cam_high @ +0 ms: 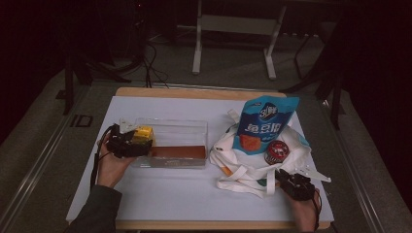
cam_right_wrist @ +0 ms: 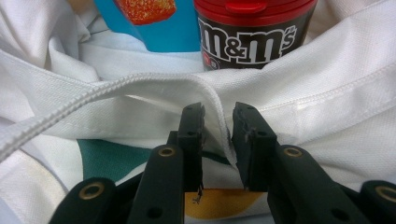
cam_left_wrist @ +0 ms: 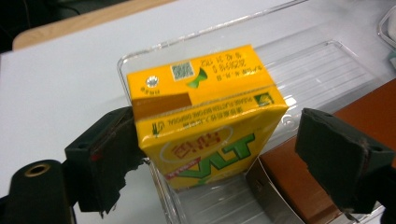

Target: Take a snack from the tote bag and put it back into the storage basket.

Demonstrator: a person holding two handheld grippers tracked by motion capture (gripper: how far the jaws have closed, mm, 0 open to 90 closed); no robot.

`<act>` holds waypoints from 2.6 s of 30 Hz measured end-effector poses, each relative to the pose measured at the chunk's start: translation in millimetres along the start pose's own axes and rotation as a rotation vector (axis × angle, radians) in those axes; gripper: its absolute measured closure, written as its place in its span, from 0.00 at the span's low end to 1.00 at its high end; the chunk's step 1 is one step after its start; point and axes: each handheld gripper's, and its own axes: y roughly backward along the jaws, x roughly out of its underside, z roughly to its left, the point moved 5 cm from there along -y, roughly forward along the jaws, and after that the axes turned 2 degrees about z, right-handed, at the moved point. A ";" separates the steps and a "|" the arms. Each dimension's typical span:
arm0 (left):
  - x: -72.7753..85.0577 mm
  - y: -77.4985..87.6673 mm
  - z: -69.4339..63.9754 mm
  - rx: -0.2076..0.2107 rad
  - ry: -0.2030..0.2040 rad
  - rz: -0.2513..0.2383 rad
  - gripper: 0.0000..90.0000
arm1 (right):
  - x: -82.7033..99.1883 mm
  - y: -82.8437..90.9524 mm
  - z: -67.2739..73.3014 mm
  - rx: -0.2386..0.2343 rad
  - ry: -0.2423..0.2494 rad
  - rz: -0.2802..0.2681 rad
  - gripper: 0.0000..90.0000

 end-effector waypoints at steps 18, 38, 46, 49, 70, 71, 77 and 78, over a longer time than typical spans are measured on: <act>-18.3 14.2 -15.6 -0.017 -0.071 -0.081 0.14 | 0.0 -0.1 0.4 0.005 0.004 0.003 0.81; -30.3 12.6 -53.3 0.065 -0.147 -0.119 0.22 | -0.5 0.0 1.6 0.022 0.004 -0.002 0.81; -28.4 9.2 -64.9 0.111 -0.150 -0.129 0.28 | -0.7 0.0 2.2 0.028 0.000 0.001 0.81; -29.0 8.5 -68.3 0.132 -0.143 -0.152 0.34 | -0.9 0.1 3.6 0.040 0.006 0.002 0.81; -25.2 -0.2 -95.1 0.227 -0.155 -0.175 0.45 | -2.8 2.4 4.1 0.045 -0.011 0.009 0.80; -25.1 -0.2 -96.5 0.237 -0.154 -0.177 0.45 | -3.0 2.7 4.0 0.047 -0.007 0.009 0.80; -23.3 -0.9 -104.6 0.274 -0.165 -0.187 0.48 | -4.5 4.1 5.0 0.047 -0.006 0.009 0.79; -22.7 -0.9 -105.3 0.279 -0.169 -0.186 0.49 | -4.8 4.5 5.1 0.048 -0.005 0.010 0.79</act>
